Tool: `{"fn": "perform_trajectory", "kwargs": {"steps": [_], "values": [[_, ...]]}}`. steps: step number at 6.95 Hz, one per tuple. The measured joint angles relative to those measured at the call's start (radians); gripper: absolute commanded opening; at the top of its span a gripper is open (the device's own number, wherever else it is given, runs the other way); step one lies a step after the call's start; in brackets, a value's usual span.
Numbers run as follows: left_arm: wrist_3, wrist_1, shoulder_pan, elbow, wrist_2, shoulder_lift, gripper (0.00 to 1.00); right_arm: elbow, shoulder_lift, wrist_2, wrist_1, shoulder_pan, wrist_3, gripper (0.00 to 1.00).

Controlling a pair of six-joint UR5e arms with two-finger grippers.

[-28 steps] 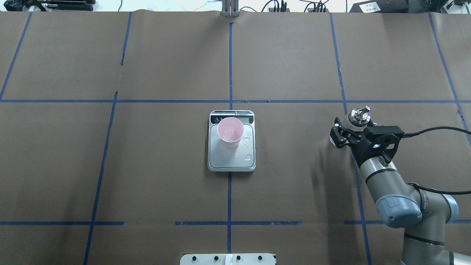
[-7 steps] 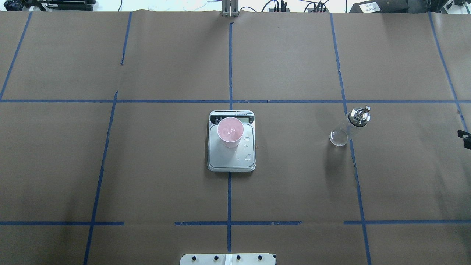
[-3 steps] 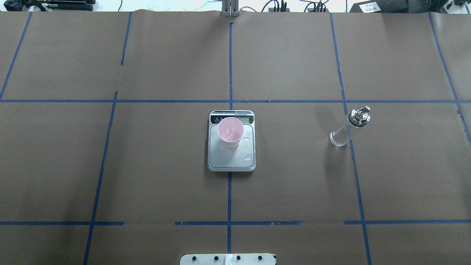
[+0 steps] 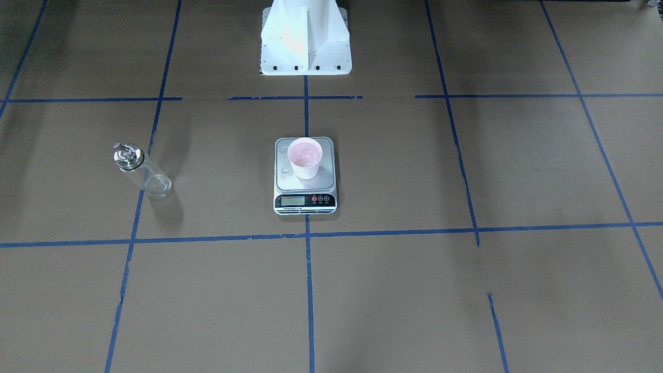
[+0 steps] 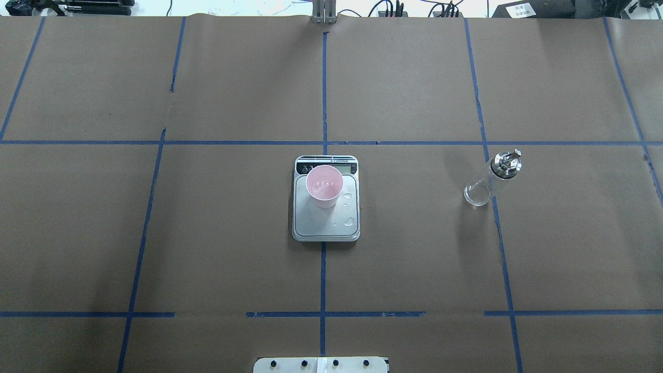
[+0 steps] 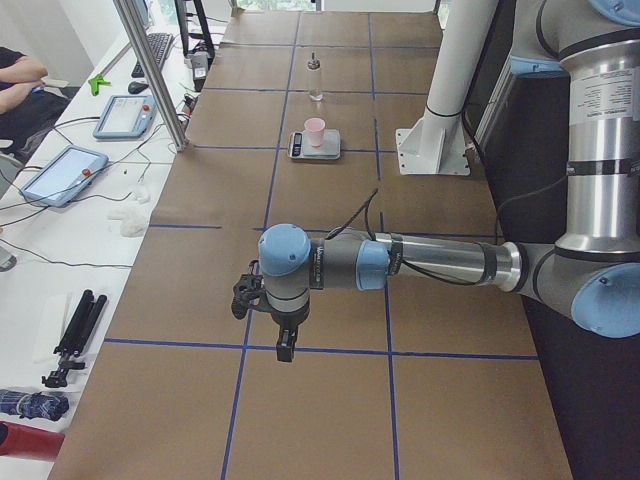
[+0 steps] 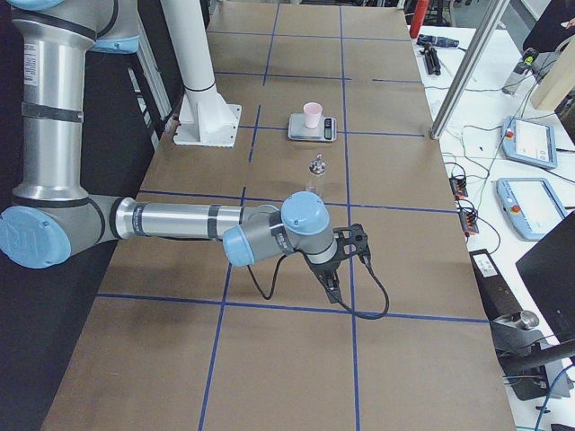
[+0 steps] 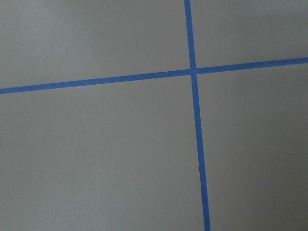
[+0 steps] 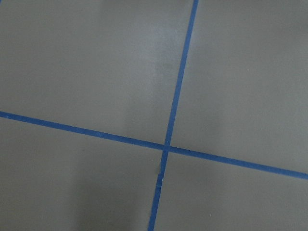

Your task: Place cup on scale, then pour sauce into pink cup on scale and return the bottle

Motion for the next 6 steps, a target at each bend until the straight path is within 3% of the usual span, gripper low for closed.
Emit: {"fn": "perform_trajectory", "kwargs": {"steps": [1,2,6], "values": [[0.001,0.000,0.000,0.003,0.000,0.000,1.00,-0.007,0.012,-0.002,-0.129,0.009,-0.035,1.00],[0.001,-0.001,0.001,0.007,0.000,0.000,1.00,-0.032,0.004,-0.007,-0.183,0.011,-0.056,1.00],[-0.001,0.001,0.002,0.012,0.000,-0.003,1.00,-0.106,-0.002,0.003,-0.209,0.006,-0.069,1.00]]}}
